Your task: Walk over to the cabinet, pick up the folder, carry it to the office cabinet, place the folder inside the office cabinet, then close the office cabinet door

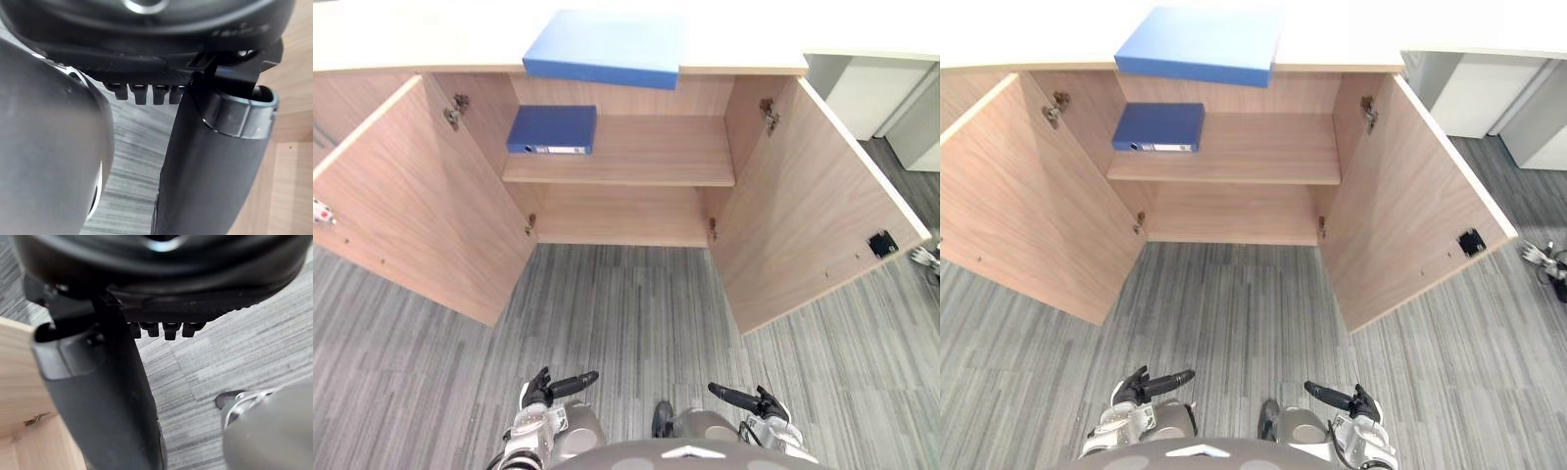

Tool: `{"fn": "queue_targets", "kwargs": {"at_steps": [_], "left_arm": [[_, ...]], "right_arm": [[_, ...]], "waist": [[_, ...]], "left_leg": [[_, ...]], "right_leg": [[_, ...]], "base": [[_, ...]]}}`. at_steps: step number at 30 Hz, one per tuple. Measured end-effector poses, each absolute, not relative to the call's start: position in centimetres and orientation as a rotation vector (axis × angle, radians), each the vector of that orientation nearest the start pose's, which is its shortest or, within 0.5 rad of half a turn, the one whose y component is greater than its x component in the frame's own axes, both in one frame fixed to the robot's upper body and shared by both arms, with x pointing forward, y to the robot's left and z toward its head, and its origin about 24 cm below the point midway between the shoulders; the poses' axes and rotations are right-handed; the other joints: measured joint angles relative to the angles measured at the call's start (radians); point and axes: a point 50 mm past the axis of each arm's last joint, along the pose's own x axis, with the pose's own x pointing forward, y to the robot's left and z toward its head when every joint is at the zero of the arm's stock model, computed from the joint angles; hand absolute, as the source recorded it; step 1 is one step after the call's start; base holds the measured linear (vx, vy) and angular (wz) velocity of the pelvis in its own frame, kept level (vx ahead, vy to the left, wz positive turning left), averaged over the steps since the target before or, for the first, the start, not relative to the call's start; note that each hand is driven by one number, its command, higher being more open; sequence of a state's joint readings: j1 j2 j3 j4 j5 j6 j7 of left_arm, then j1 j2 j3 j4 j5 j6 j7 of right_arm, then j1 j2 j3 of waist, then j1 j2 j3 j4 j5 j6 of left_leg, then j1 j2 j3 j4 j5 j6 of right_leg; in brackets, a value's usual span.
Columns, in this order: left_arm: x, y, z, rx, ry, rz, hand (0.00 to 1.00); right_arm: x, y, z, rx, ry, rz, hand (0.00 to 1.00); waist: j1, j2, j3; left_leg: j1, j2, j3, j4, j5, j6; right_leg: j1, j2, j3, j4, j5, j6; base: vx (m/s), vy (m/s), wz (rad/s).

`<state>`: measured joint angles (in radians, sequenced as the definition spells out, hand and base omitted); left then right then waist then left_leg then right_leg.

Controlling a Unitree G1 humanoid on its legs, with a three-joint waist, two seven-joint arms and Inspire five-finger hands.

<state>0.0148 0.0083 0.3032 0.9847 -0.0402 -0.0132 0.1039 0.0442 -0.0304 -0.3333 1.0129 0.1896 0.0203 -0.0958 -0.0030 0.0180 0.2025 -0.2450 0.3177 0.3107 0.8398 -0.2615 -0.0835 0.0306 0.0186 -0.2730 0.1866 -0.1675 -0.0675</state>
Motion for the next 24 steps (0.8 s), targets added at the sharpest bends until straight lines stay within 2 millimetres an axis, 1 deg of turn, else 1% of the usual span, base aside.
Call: {"fn": "queue_targets", "kwargs": {"at_steps": [1,2,3,4,5,6,7,8,9,10,11,12,13,14,15,16,17,18,19,20,21,22,23,24], "left_arm": [[12.7,19.7,-15.0,-0.139,0.981,0.409,1.00],[12.7,19.7,-15.0,-0.148,0.984,0.413,1.00],[12.7,19.7,-15.0,-0.152,0.982,0.415,1.00],[12.7,19.8,-15.0,-0.163,0.980,0.426,1.00],[12.6,19.9,-15.0,-0.173,0.981,0.440,1.00],[12.4,20.0,-15.1,-0.174,0.986,0.447,1.00],[12.3,20.5,-15.1,-0.163,0.989,0.458,1.00],[12.2,20.8,-15.1,-0.157,0.993,0.462,1.00],[12.2,21.0,-15.1,-0.153,0.994,0.467,1.00],[12.0,21.1,-15.1,-0.150,0.999,0.469,1.00],[11.8,21.0,-15.3,-0.150,1.011,0.466,1.00],[11.5,20.9,-15.4,-0.146,1.027,0.458,1.00],[11.4,20.8,-15.5,-0.142,1.033,0.452,1.00],[11.2,20.9,-15.6,-0.133,1.045,0.445,1.00],[11.2,20.9,-15.6,-0.121,1.050,0.435,1.00],[11.2,21.0,-15.6,-0.119,1.050,0.432,1.00],[11.0,20.9,-15.6,-0.120,1.055,0.432,1.00],[11.0,20.9,-15.7,-0.122,1.057,0.432,1.00],[10.8,20.7,-15.7,-0.126,1.063,0.432,1.00],[10.7,20.5,-15.8,-0.130,1.071,0.429,1.00],[10.7,20.4,-15.9,-0.132,1.072,0.427,1.00],[10.7,20.4,-15.9,-0.133,1.073,0.423,1.00],[10.4,20.0,-16.1,-0.141,1.092,0.419,1.00],[10.4,19.7,-16.2,-0.151,1.100,0.414,1.00]], "right_arm": [[10.5,-20.4,-15.8,0.284,1.049,-0.519,1.00],[10.5,-20.1,-15.8,0.292,1.048,-0.515,1.00],[10.6,-20.0,-15.8,0.294,1.045,-0.513,1.00],[10.7,-19.9,-15.7,0.297,1.043,-0.512,1.00],[10.5,-19.7,-15.8,0.300,1.051,-0.515,1.00],[10.2,-19.6,-15.9,0.300,1.058,-0.519,1.00],[10.0,-19.1,-16.1,0.310,1.072,-0.520,1.00],[9.8,-18.9,-16.1,0.316,1.078,-0.523,1.00],[9.6,-18.7,-16.2,0.335,1.083,-0.535,1.00],[9.4,-18.7,-16.3,0.351,1.083,-0.548,1.00],[9.5,-18.7,-16.3,0.352,1.081,-0.548,1.00],[9.6,-18.9,-16.2,0.347,1.075,-0.540,1.00],[9.6,-19.1,-16.2,0.339,1.070,-0.537,1.00],[9.6,-19.2,-16.2,0.336,1.071,-0.534,1.00],[9.7,-19.2,-16.1,0.337,1.068,-0.531,1.00],[9.8,-19.2,-16.1,0.336,1.064,-0.530,1.00],[10.0,-19.3,-15.9,0.336,1.050,-0.528,1.00],[10.2,-19.3,-15.9,0.335,1.044,-0.527,1.00],[10.3,-19.5,-15.8,0.332,1.038,-0.525,1.00],[10.4,-19.7,-15.8,0.327,1.036,-0.526,1.00],[10.4,-19.7,-15.8,0.327,1.034,-0.525,1.00],[10.4,-19.7,-15.8,0.329,1.035,-0.523,1.00],[10.2,-19.8,-15.9,0.340,1.040,-0.530,1.00],[10.2,-20.2,-15.8,0.323,1.041,-0.529,1.00]], "waist": [[0.004,-0.001,0.000],[0.006,-0.004,0.000],[0.006,-0.006,0.000],[0.012,-0.013,-0.001],[0.021,-0.024,-0.004],[0.024,-0.028,-0.011],[0.024,-0.048,-0.023],[0.025,-0.058,-0.029],[0.027,-0.069,-0.037],[0.029,-0.071,-0.041],[0.031,-0.069,-0.041],[0.030,-0.063,-0.044],[0.027,-0.062,-0.043],[0.018,-0.058,-0.042],[0.011,-0.063,-0.045],[0.008,-0.066,-0.046],[-0.002,-0.065,-0.046],[-0.004,-0.063,-0.044],[-0.004,-0.058,-0.045],[-0.005,-0.051,-0.049],[-0.006,-0.049,-0.050],[-0.010,-0.050,-0.051],[-0.013,-0.042,-0.053],[-0.008,-0.016,-0.059]], "left_leg": [[-0.012,-0.023,0.019,-0.124,-0.001,-0.001],[-0.018,-0.060,0.012,-0.268,0.009,-0.007],[-0.020,-0.078,0.003,-0.334,0.022,-0.006],[-0.024,-0.112,-0.012,-0.444,0.063,0.000],[-0.010,-0.142,-0.025,-0.488,0.147,0.015],[0.001,-0.152,-0.024,-0.498,0.191,0.040],[0.005,-0.174,-0.012,-0.478,0.175,0.072],[0.000,-0.175,-0.002,-0.448,0.144,0.082],[0.001,-0.174,0.013,-0.418,0.116,0.089],[0.017,-0.174,0.023,-0.402,0.088,0.093],[0.056,-0.174,0.044,-0.402,0.059,0.098],[0.101,-0.177,0.061,-0.421,0.029,0.100],[0.123,-0.180,0.066,-0.427,0.019,0.103],[0.157,-0.188,0.069,-0.435,-0.001,0.107],[0.196,-0.194,0.072,-0.449,-0.016,0.106],[0.219,-0.199,0.074,-0.462,-0.020,0.105],[0.260,-0.204,0.075,-0.491,-0.027,0.097],[0.279,-0.206,0.076,-0.506,-0.028,0.096],[0.320,-0.206,0.080,-0.539,-0.028,0.092],[0.352,-0.201,0.079,-0.572,-0.023,0.082],[0.366,-0.198,0.077,-0.586,-0.021,0.077],[0.388,-0.202,0.062,-0.612,-0.022,0.051],[0.415,-0.204,0.032,-0.639,-0.023,0.018],[0.423,-0.187,0.027,-0.654,-0.013,0.010]], "right_leg": [[0.029,-0.007,0.002,-0.016,-0.006,0.014],[0.049,-0.018,0.008,-0.023,-0.016,0.031],[0.056,-0.024,0.012,-0.028,-0.020,0.038],[0.065,-0.039,0.027,-0.031,-0.032,0.058],[0.077,-0.057,0.050,-0.034,-0.045,0.081],[0.081,-0.065,0.060,-0.035,-0.052,0.093],[0.091,-0.093,0.069,-0.039,-0.059,0.112],[0.092,-0.102,0.077,-0.037,-0.057,0.121],[0.092,-0.112,0.091,-0.024,-0.057,0.122],[0.089,-0.121,0.102,0.012,-0.059,0.126],[0.063,-0.136,0.124,0.121,-0.064,0.135],[-0.008,-0.156,0.139,0.304,-0.055,0.154],[-0.055,-0.166,0.143,0.409,-0.038,0.180],[-0.132,-0.198,0.148,0.588,-0.030,0.203],[-0.195,-0.217,0.140,0.707,-0.040,0.186],[-0.227,-0.222,0.136,0.743,-0.049,0.171],[-0.280,-0.223,0.125,0.768,-0.064,0.149],[-0.301,-0.219,0.115,0.758,-0.073,0.136],[-0.338,-0.203,0.093,0.699,-0.087,0.112],[-0.362,-0.174,0.076,0.580,-0.087,0.110],[-0.368,-0.158,0.073,0.507,-0.082,0.110],[-0.365,-0.133,0.079,0.327,-0.037,0.109],[-0.336,-0.111,0.079,0.255,0.076,0.054],[-0.329,-0.097,0.070,0.250,0.075,0.054]], "base": [[0.27,0.055,-0.07],[0.28,0.085,-0.06],[0.29,0.152,-0.19],[0.39,0.245,-0.35],[0.42,0.258,-0.40],[0.46,0.265,-0.32],[0.32,0.172,-0.17],[0.32,0.175,-0.18],[0.30,0.188,-0.24],[0.37,0.253,-0.38],[0.41,0.314,-0.50],[0.32,0.270,-0.47],[0.36,0.299,-0.31],[0.35,0.234,-0.10],[0.29,0.180,-0.03],[0.28,0.057,0.01],[0.22,0.005,0.02],[0.35,-0.025,0.02],[0.32,-0.081,0.04],[0.34,-0.104,0.08],[0.38,-0.150,0.25],[0.44,-0.183,0.44],[0.45,-0.190,0.38],[0.44,-0.182,0.36]]}}
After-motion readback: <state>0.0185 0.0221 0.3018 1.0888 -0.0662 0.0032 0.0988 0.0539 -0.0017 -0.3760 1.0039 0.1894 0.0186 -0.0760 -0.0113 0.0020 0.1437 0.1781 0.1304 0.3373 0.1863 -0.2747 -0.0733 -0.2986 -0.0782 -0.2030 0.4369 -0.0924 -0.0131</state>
